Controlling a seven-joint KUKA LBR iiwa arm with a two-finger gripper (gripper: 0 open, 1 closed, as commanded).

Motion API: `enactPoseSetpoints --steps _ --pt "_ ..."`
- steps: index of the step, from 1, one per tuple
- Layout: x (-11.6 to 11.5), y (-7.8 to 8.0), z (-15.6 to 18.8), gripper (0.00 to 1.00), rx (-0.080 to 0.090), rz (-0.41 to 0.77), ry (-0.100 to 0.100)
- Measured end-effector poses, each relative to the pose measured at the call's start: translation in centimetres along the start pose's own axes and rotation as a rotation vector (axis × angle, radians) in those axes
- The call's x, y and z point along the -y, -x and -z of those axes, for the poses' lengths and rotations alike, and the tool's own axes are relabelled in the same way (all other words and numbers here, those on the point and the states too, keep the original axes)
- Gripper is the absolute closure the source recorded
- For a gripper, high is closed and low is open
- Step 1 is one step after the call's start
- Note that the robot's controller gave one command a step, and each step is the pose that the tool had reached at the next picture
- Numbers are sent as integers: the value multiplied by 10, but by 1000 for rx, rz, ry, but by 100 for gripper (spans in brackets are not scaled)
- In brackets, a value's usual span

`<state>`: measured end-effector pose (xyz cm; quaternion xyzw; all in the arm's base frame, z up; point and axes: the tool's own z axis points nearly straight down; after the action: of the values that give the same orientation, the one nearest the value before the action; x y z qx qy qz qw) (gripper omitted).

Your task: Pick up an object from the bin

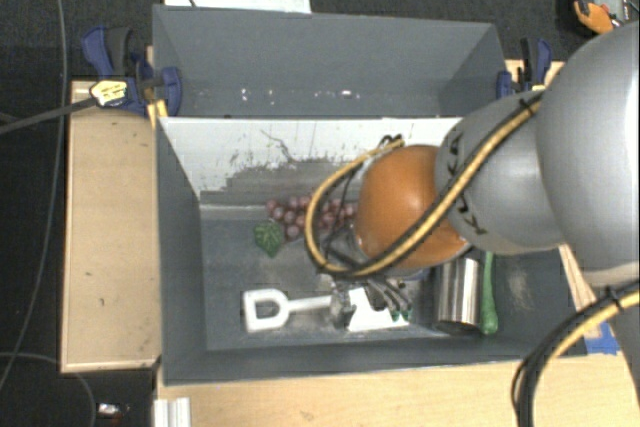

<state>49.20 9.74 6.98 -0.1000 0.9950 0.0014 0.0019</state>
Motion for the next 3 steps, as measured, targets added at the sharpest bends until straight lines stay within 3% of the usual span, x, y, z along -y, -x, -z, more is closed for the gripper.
enactPoseSetpoints --steps 3 --pt "0 -1 17 100 -1 -4 0"
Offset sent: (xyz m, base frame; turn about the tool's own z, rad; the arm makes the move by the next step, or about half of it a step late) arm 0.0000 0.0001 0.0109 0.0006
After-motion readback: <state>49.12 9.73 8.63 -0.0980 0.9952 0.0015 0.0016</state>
